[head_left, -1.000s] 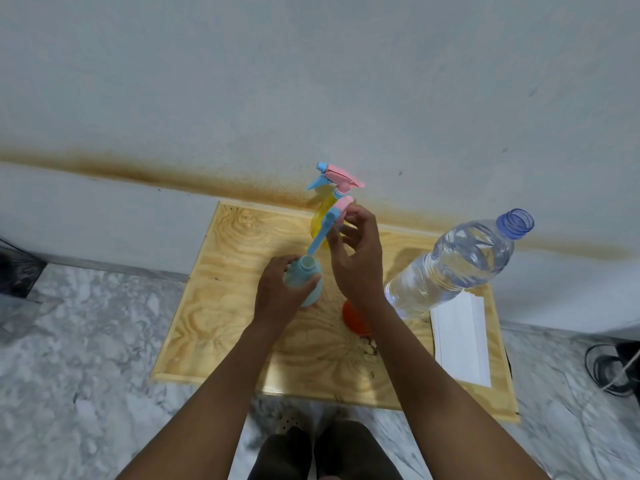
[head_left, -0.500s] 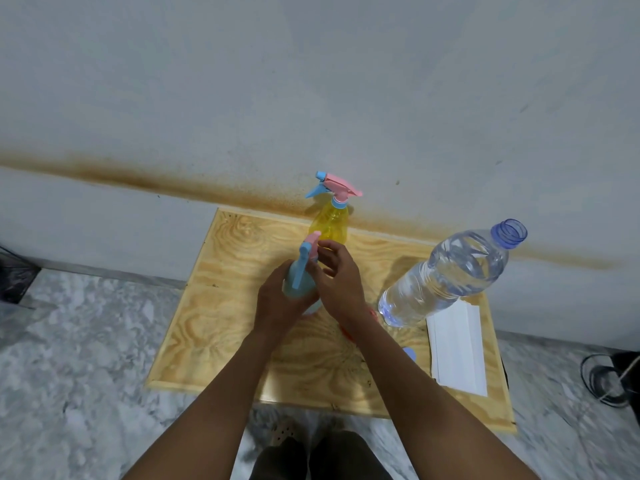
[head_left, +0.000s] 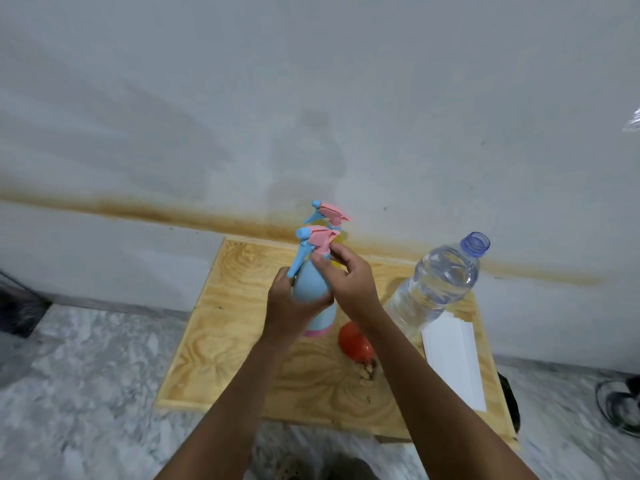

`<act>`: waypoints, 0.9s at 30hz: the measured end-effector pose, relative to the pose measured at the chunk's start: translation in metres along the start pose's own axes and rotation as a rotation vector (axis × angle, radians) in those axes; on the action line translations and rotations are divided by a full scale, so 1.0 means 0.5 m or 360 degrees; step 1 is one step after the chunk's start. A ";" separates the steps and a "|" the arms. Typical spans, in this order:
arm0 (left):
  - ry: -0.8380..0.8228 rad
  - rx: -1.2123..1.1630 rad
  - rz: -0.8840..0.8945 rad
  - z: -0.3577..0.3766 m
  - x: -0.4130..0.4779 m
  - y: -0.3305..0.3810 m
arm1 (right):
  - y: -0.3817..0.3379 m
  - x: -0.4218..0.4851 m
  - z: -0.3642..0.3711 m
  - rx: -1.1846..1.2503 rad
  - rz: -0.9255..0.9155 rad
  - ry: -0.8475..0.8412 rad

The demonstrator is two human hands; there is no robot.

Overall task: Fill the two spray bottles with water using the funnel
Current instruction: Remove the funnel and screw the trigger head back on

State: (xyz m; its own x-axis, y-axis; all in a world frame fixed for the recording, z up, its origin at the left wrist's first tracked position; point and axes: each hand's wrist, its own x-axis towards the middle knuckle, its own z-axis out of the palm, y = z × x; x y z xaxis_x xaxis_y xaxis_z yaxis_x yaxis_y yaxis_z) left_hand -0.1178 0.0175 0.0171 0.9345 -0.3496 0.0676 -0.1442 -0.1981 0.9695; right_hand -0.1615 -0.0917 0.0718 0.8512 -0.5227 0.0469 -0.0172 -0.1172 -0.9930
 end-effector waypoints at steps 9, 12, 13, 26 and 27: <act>-0.0108 -0.0207 0.0013 -0.020 -0.001 0.078 | -0.073 -0.011 -0.037 0.0180 -0.0120 -0.0007; -0.0102 -0.0177 0.0060 -0.026 -0.004 0.096 | -0.085 -0.014 -0.038 0.0180 -0.0159 -0.0008; -0.0111 -0.0164 0.0069 -0.029 -0.005 0.101 | -0.091 -0.015 -0.039 0.0163 -0.0169 -0.0037; -0.0165 -0.0197 0.0165 -0.035 -0.011 0.142 | -0.115 -0.021 -0.059 0.0154 -0.0142 -0.0178; -0.0162 -0.0201 0.0168 -0.035 -0.011 0.145 | -0.117 -0.024 -0.060 0.0157 -0.0135 -0.0221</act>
State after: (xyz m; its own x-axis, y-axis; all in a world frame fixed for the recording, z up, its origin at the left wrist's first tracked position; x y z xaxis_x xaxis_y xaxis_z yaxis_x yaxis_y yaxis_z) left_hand -0.1278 0.0212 0.0910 0.8777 -0.4542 0.1526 -0.1918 -0.0411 0.9806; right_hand -0.1864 -0.1041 0.1324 0.9118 -0.3920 0.1221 0.1031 -0.0691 -0.9923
